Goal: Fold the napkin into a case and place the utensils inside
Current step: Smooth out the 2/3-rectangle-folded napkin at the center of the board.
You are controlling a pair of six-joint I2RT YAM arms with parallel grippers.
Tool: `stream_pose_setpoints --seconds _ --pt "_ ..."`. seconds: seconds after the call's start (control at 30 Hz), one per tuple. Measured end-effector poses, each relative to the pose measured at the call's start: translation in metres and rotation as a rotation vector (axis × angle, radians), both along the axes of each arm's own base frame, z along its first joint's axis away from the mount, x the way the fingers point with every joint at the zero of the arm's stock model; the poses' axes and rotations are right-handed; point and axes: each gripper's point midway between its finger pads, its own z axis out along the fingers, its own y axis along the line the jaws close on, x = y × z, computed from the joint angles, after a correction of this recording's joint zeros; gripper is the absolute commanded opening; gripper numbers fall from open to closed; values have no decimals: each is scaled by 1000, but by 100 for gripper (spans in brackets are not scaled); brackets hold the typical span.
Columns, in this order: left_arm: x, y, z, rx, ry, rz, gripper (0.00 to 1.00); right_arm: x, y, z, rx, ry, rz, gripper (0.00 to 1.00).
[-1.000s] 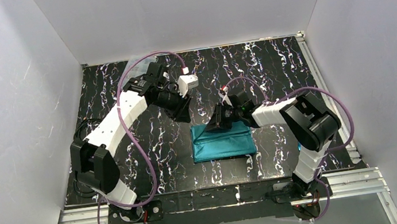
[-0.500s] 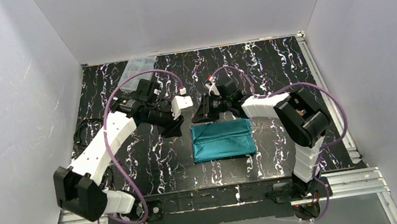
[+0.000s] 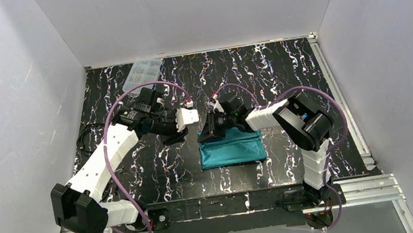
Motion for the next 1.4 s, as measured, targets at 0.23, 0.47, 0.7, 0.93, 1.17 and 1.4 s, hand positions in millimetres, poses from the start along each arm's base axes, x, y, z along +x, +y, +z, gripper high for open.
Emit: stream_pose_setpoints --seconds 0.23,0.47,0.7,0.93,1.17,1.4 --pt "5 0 0 0 -21 5 33 -4 1 2 36 10 1 23" --pt "3 1 -7 14 -33 -29 38 -6 -1 -1 41 4 -2 26" --pt "-21 -4 -37 129 -72 -182 38 -8 -6 -14 -6 -1 -14 28" --pt "-64 -17 -62 129 -180 -443 38 -5 6 -11 0 -16 8 31" --pt "-73 -27 -85 129 -250 -566 37 -5 8 11 15 -36 25 37" --pt "-76 -22 -119 159 -316 -646 36 8 -3 72 41 -218 45 42"
